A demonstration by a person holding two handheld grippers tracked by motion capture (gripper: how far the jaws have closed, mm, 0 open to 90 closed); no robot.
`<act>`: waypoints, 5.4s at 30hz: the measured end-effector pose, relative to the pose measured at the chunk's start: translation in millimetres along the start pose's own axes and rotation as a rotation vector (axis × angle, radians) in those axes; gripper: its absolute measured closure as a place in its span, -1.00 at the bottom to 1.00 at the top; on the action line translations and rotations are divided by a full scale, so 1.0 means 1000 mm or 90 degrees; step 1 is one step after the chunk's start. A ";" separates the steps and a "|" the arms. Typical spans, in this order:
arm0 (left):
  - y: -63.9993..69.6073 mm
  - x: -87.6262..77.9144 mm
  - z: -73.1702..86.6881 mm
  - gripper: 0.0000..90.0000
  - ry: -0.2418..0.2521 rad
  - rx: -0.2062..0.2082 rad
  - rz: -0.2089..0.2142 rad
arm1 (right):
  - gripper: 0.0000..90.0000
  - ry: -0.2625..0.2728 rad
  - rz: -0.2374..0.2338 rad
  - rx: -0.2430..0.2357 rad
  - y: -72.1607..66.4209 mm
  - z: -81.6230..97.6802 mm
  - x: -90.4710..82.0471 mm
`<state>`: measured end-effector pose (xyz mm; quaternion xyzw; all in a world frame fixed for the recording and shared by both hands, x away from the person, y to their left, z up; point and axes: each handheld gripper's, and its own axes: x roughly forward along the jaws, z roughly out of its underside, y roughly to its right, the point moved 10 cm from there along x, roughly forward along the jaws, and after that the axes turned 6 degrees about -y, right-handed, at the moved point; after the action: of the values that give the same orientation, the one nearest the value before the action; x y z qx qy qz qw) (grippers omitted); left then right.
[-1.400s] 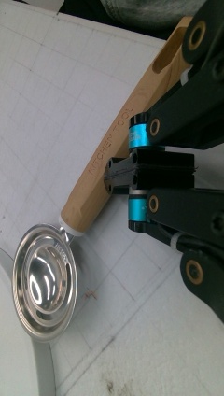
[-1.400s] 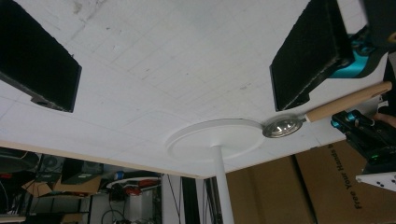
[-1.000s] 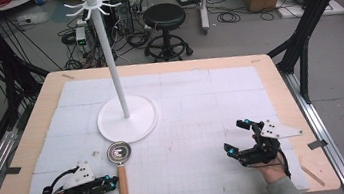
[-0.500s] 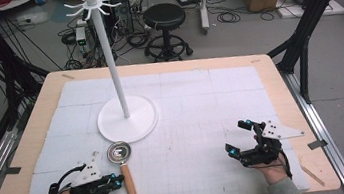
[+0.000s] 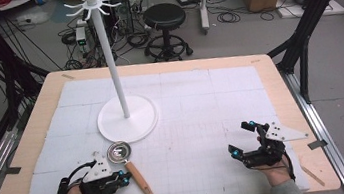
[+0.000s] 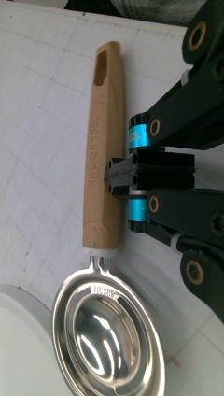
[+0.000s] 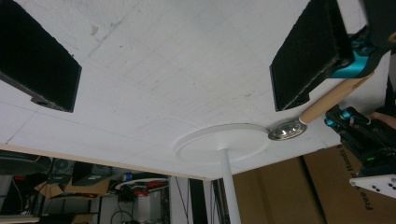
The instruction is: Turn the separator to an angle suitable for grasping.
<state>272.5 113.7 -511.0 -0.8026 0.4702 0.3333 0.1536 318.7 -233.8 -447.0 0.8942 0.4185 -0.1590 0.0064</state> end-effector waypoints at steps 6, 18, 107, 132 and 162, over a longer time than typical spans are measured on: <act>0.000 0.004 -0.004 0.99 0.001 -0.003 0.002 | -0.97 0.001 0.008 0.003 0.002 0.001 -0.005; -0.004 0.001 -0.013 0.99 0.014 -0.013 0.000 | -0.98 -0.002 0.008 0.005 0.002 0.003 -0.005; -0.051 -0.002 -0.006 1.00 -0.081 -0.059 -0.096 | -0.97 0.004 -0.030 -0.009 -0.007 -0.003 0.007; -0.052 -0.040 0.030 1.00 -0.060 -0.101 -0.125 | -0.97 -0.004 -0.042 -0.022 -0.013 -0.004 0.015; -0.009 -0.056 0.022 0.99 -0.018 -0.069 -0.104 | -0.97 -0.010 -0.048 -0.025 -0.015 -0.003 0.021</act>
<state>253.1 167.3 -490.0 -0.8408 0.3821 0.3557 0.1430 321.0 -208.4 -447.9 0.8762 0.4549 -0.1577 0.0210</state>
